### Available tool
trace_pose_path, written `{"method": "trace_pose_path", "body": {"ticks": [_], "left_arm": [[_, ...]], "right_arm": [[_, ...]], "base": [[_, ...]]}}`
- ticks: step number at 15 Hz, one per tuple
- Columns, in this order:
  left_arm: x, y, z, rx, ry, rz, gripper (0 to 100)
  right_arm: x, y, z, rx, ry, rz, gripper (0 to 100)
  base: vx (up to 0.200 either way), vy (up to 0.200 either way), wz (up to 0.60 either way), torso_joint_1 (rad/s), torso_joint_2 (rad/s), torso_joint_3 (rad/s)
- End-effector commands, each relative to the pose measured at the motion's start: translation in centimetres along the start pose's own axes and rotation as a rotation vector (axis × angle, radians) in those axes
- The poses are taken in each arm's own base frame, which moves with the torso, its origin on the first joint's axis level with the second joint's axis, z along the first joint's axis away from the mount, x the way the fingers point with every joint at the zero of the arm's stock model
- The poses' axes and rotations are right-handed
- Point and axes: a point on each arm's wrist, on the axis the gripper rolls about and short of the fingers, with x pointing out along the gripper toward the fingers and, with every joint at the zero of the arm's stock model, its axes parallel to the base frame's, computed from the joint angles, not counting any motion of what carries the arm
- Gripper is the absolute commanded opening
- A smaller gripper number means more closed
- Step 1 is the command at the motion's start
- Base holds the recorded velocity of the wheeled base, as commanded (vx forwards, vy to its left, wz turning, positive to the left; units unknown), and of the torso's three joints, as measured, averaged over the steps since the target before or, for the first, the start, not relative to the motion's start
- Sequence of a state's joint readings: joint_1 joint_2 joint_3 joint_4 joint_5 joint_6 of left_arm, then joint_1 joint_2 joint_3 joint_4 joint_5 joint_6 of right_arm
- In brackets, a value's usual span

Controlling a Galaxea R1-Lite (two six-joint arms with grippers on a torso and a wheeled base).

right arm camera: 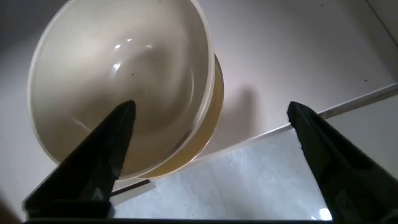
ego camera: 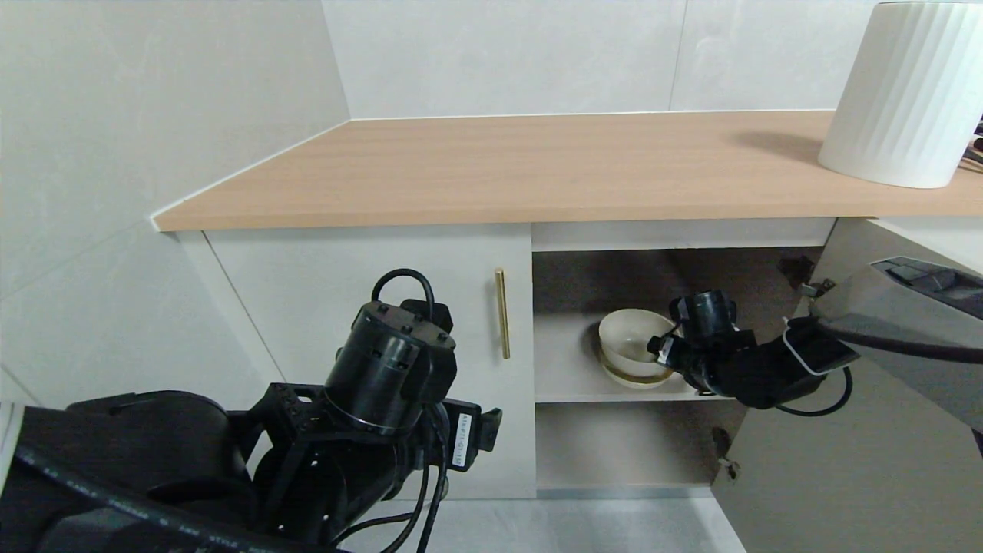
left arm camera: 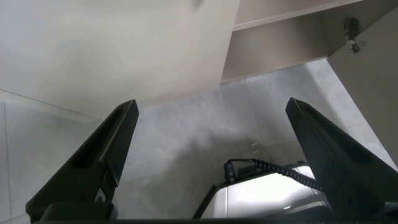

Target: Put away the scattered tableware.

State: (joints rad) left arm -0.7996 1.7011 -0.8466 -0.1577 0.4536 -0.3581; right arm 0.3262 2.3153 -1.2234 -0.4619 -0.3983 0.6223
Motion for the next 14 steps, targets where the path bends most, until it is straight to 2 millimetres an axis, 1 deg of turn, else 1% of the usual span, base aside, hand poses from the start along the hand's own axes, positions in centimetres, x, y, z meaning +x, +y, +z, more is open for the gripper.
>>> {"method": "trace_pose_path", "body": {"ticks": [1,2,3,4,5,6,7,8,9,10,12,13,14], "left_arm": [[-0.5,0.3,0.4,-0.016,-0.018,-0.003,100],[-1.1,1.1,1.3,-0.047,-0.047,-0.003,100],[-2.1,2.8,2.9,-0.103,-0.100,0.001,100],[-2.8,3.8,3.6,-0.140,-0.127,-0.012,100],[-3.7,4.7,4.1,-0.166,-0.145,-0.035,100],[-4.8,5.5,4.2,-0.175,-0.146,-0.055,100],[-5.0,5.7,4.1,-0.175,-0.140,-0.054,100],[-5.8,7.1,3.1,-0.174,-0.102,-0.025,100],[-6.5,7.9,2.5,-0.179,-0.096,-0.022,100],[-7.4,8.4,2.0,-0.178,-0.097,-0.037,100],[-8.6,9.9,1.0,-0.193,-0.075,-0.044,100],[-9.1,10.4,0.6,-0.202,-0.071,-0.045,100],[-9.7,10.5,0.4,-0.204,-0.075,-0.049,100]], "right_arm": [[-0.7,0.1,0.6,0.003,-0.006,0.008,100],[-1.5,-0.3,0.7,-0.002,0.009,0.011,100],[-2.6,-0.5,1.1,-0.016,0.032,0.030,100],[-4.0,-0.8,1.7,-0.036,0.053,0.048,100],[-6.4,-1.1,2.5,-0.066,0.083,0.082,100],[-10.4,-1.8,3.6,-0.097,0.121,0.144,100],[-11.7,-2.0,3.9,-0.108,0.125,0.168,100],[-16.0,-3.6,4.5,-0.142,0.141,0.219,100],[-18.5,-4.4,4.7,-0.157,0.136,0.241,100],[-20.7,-4.7,4.6,-0.175,0.143,0.264,100],[-24.0,-5.6,4.6,-0.233,0.174,0.275,100],[-25.1,-6.3,4.5,-0.263,0.195,0.263,100],[-25.7,-6.6,4.5,-0.274,0.214,0.256,100]], "base": [[0.000,0.000,0.00,0.000,0.00,0.000],[0.000,0.000,0.00,0.000,0.00,0.000],[0.000,0.000,0.00,0.000,0.00,0.000],[0.000,0.000,0.00,0.000,0.00,0.000],[0.000,0.000,0.00,0.000,0.00,0.000],[0.000,0.000,0.00,0.000,0.00,0.000],[0.000,0.000,0.00,0.000,0.00,0.000],[0.000,0.000,0.00,0.000,0.00,0.000],[0.000,0.000,0.00,0.000,0.00,0.000],[0.000,0.000,0.00,0.000,0.00,0.000],[0.000,0.000,0.00,0.000,0.00,0.000],[0.000,0.000,0.00,0.000,0.00,0.000],[0.000,0.000,0.00,0.000,0.00,0.000]]}}
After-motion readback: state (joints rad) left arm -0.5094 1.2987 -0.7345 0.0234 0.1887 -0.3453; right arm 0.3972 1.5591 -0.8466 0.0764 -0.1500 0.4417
